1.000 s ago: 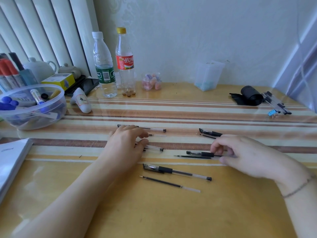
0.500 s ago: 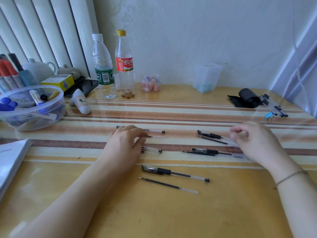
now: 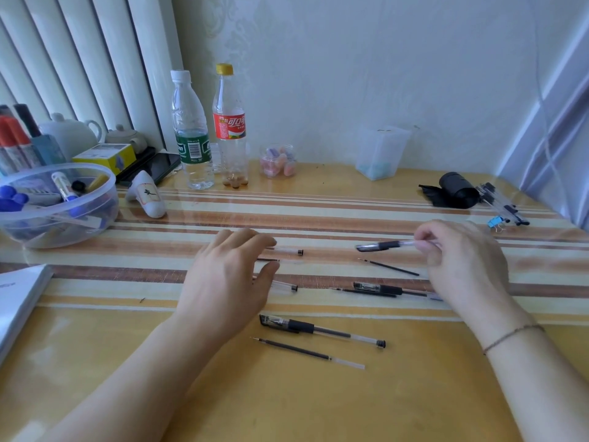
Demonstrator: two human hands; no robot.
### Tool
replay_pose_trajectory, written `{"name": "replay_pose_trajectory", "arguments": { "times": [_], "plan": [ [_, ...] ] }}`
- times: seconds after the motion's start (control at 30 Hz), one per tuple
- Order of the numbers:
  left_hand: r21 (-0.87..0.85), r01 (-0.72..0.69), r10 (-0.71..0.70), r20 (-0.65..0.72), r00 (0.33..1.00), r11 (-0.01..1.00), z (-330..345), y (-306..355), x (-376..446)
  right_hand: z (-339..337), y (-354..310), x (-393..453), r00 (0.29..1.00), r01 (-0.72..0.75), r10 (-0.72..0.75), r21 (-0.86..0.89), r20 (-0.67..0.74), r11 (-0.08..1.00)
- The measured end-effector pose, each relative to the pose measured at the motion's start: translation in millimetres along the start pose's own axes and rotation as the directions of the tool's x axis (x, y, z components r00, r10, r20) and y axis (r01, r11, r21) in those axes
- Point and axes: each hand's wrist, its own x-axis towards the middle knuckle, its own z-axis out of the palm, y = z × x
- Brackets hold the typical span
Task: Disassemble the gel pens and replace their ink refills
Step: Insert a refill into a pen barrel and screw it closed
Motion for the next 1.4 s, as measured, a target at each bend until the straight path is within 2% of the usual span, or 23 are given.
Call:
{"name": "replay_pose_trajectory", "arguments": {
  "times": [0.07, 0.13, 0.2, 0.3, 0.4, 0.53, 0.8, 0.9, 1.0, 1.13, 1.27, 1.4],
  "plan": [
    [0.02, -0.07, 0.07, 0.021, 0.997, 0.997, -2, 9, -1, -5, -25, -9, 0.975, 0.213, -0.206, 0.086, -0.082, 0.973],
    [0.052, -0.143, 0.139, 0.063, 0.988, 0.988, -3, 17, -1, -5, -46, -21, 0.934, 0.356, -0.343, 0.235, -0.094, 0.905],
    [0.084, -0.216, 0.209, 0.087, 0.974, 0.973, -3, 22, -1, -5, -58, -29, 0.912, 0.403, -0.402, 0.35, -0.08, 0.845],
    [0.075, -0.27, 0.261, 0.115, 0.959, 0.96, -4, 26, 0, -6, -59, -31, 0.894, 0.396, -0.448, 0.45, 0.009, 0.8],
    [0.058, -0.317, 0.302, 0.183, 0.936, 0.947, -5, 33, -2, -3, -57, -30, 0.879, 0.401, -0.472, 0.424, 0.071, 0.812],
    [-0.011, -0.326, 0.317, 0.26, 0.912, 0.945, -7, 43, -5, 0, -58, -33, 0.871, 0.428, -0.487, 0.384, 0.065, 0.818],
    [-0.085, -0.335, 0.346, 0.222, 0.912, 0.938, -6, 35, -8, -8, -59, -32, 0.839, 0.474, -0.542, 0.41, 0.059, 0.779],
    [-0.109, -0.261, 0.278, 0.189, 0.942, 0.959, -6, 29, -7, -11, -57, -31, 0.842, 0.488, -0.54, 0.392, 0.027, 0.78],
    [-0.21, -0.195, 0.233, 0.171, 0.957, 0.958, -9, 25, -5, -13, -55, -31, 0.863, 0.448, -0.504, 0.416, 0.028, 0.791],
    [-0.277, -0.243, 0.281, 0.106, 0.954, 0.929, -12, 25, -4, -10, -53, -33, 0.89, 0.363, -0.451, 0.5, 0.064, 0.786],
    [-0.298, -0.202, 0.231, 0.064, 0.971, 0.933, -8, 25, -4, -8, -61, -36, 0.892, 0.41, -0.452, 0.435, -0.007, 0.802],
    [-0.375, -0.156, 0.188, 0.049, 0.981, 0.914, -7, 24, -3, -8, -65, -38, 0.884, 0.463, -0.445, 0.404, -0.145, 0.789]
  ]
}}
